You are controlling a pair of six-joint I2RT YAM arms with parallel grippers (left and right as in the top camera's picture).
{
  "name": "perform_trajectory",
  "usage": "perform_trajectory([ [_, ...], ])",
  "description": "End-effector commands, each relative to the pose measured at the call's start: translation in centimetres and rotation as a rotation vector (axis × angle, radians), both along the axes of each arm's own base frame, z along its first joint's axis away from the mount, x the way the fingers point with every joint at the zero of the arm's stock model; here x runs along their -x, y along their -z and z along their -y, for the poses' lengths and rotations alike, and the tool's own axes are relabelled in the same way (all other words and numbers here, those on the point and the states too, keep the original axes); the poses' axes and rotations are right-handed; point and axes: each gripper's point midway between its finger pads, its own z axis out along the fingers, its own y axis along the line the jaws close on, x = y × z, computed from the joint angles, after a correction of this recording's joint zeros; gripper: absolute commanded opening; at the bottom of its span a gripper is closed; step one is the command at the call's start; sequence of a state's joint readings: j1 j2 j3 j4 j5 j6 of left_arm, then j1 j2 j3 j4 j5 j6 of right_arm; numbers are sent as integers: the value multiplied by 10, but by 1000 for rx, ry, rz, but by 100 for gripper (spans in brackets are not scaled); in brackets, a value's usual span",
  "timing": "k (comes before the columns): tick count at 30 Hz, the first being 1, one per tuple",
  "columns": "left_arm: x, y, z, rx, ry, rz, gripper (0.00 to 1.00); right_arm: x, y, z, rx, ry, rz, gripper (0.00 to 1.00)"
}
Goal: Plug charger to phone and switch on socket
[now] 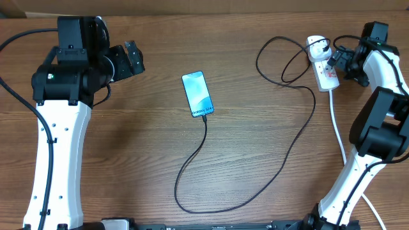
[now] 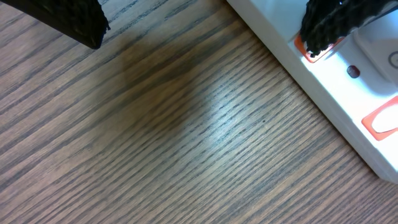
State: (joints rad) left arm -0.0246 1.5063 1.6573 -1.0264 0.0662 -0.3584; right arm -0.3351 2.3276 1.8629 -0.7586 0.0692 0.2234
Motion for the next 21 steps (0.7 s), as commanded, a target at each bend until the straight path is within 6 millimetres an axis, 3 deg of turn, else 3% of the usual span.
perform_trajectory([
  [1,0,2,-2,-26,9,-5,99,-1,19,-24,-69,-123,-28,100],
  [21,0,2,-2,-26,9,-5,99,-2,19,-31,-91,-175,-22,100],
])
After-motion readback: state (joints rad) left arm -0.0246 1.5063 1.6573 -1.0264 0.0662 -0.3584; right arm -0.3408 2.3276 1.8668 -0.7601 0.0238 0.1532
